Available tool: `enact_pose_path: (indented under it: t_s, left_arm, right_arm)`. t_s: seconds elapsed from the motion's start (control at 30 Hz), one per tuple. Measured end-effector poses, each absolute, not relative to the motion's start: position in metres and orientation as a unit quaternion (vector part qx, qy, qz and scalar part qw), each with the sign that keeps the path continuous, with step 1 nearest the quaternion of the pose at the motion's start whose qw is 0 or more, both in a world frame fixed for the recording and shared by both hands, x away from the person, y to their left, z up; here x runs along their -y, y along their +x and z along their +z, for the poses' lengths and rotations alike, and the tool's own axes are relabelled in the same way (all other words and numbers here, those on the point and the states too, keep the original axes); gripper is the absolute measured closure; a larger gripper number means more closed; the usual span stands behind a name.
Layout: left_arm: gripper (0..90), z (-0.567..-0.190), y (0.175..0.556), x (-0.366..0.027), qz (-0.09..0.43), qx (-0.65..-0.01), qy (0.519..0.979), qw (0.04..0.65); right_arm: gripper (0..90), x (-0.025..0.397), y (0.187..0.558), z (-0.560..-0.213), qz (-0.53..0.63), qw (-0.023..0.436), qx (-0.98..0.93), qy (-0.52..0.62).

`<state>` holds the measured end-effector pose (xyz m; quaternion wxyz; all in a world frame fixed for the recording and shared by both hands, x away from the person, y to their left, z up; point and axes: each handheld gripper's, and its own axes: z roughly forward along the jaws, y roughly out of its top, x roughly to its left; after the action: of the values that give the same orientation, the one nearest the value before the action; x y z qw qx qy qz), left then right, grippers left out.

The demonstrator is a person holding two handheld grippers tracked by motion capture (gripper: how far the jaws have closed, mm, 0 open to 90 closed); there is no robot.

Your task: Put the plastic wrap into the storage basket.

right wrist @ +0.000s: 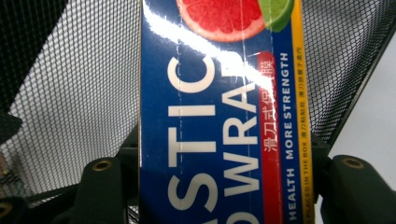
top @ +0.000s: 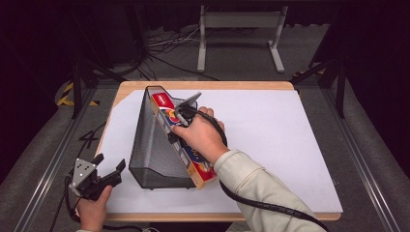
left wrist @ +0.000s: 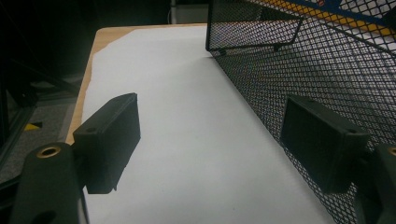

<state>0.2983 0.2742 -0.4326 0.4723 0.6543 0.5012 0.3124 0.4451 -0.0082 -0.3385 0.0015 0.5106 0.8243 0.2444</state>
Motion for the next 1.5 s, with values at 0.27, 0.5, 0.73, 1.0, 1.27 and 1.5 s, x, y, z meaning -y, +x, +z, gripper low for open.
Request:
enact_pose_path:
  t_s: [0.27,0.5,0.73,1.0,1.27,1.5]
  left_arm:
    - [20.7,-0.433,0.297,-0.275,0.312,-0.503,0.653,0.472]
    - [20.7,-0.433,0.294,-0.278,0.312,-0.507,0.65,0.472]
    - [20.7,-0.434,0.292,-0.281,0.312,-0.509,0.649,0.471]
    - [20.7,-0.435,0.292,-0.284,0.307,-0.513,0.645,0.476]
    - [20.7,-0.435,0.292,-0.283,0.305,-0.513,0.647,0.475]
    - [20.6,-0.436,0.293,-0.284,0.301,-0.515,0.647,0.475]
  right_arm:
    - [40.0,0.003,0.448,-0.345,0.224,0.001,-0.828,0.514]
    - [40.0,-0.004,0.45,-0.35,0.198,0.0,-0.835,0.514]
    - [40.0,-0.01,0.454,-0.353,0.182,0.013,-0.837,0.516]
    - [39.8,-0.015,0.457,-0.353,0.169,0.033,-0.843,0.509]
    - [37.7,-0.018,0.457,-0.352,0.155,0.048,-0.85,0.501]
    - [28.5,-0.016,0.455,-0.349,0.179,0.054,-0.853,0.488]
